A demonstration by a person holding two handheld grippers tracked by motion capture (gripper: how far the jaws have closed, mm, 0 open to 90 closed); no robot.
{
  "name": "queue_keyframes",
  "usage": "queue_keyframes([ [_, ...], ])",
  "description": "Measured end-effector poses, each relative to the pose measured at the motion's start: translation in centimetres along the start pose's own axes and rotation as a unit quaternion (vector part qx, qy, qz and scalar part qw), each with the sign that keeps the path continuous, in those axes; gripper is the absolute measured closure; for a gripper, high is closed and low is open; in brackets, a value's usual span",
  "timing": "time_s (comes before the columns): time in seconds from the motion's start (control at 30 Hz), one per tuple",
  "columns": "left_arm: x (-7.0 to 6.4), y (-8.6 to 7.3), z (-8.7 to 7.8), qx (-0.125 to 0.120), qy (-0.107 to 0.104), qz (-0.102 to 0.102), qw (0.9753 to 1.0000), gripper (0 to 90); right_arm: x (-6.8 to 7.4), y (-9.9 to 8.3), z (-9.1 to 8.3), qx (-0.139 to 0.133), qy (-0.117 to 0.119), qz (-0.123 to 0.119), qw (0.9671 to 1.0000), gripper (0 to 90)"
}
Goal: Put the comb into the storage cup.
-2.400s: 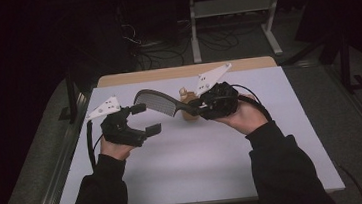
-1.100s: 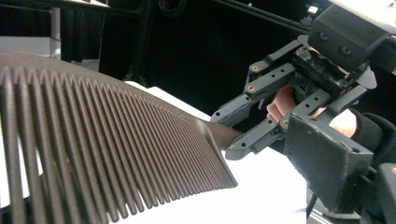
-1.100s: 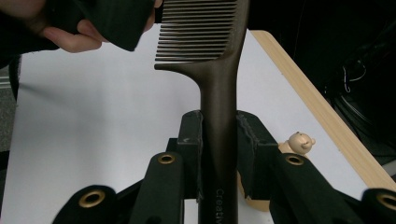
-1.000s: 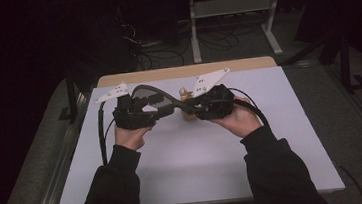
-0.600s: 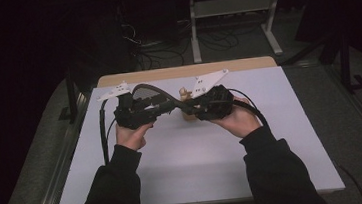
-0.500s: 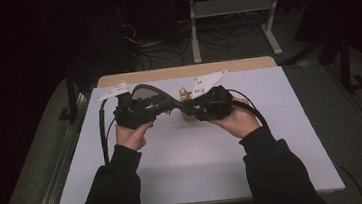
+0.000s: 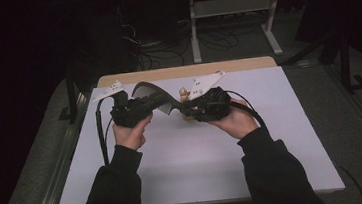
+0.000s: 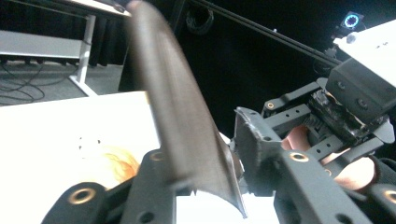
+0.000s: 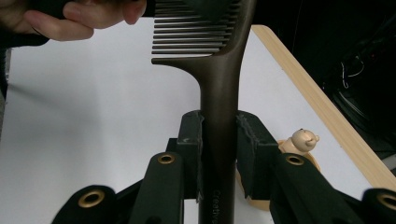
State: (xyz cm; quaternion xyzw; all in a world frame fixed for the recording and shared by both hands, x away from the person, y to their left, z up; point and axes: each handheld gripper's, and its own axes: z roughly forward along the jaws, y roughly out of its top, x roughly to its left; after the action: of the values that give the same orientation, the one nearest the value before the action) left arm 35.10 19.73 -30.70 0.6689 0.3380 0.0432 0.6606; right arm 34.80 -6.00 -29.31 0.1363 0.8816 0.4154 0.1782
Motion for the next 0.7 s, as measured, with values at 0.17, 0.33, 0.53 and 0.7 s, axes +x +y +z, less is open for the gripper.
queue_keyframes([
  [0.17, 0.5, 0.2, -0.4, -0.021, -0.014, -0.026, 0.9993, 80.3, 0.0, 0.0, 0.2, 0.003, -0.002, 0.000, 1.0000, 70.8],
  [0.33, 0.0, 0.3, 0.0, -0.016, -0.013, -0.019, 0.9996, 84.8, 0.0, 0.0, 0.8, 0.014, -0.005, -0.002, 0.9999, 70.6],
  [0.53, -0.6, 0.6, 0.2, -0.005, -0.008, 0.004, 0.9999, 85.2, -0.2, -0.3, 1.1, 0.015, -0.002, 0.009, 0.9999, 69.4],
  [0.7, -1.0, 0.8, 0.4, -0.001, -0.007, 0.019, 0.9998, 85.3, -0.4, -0.5, 1.1, 0.013, 0.000, 0.016, 0.9998, 68.4],
])
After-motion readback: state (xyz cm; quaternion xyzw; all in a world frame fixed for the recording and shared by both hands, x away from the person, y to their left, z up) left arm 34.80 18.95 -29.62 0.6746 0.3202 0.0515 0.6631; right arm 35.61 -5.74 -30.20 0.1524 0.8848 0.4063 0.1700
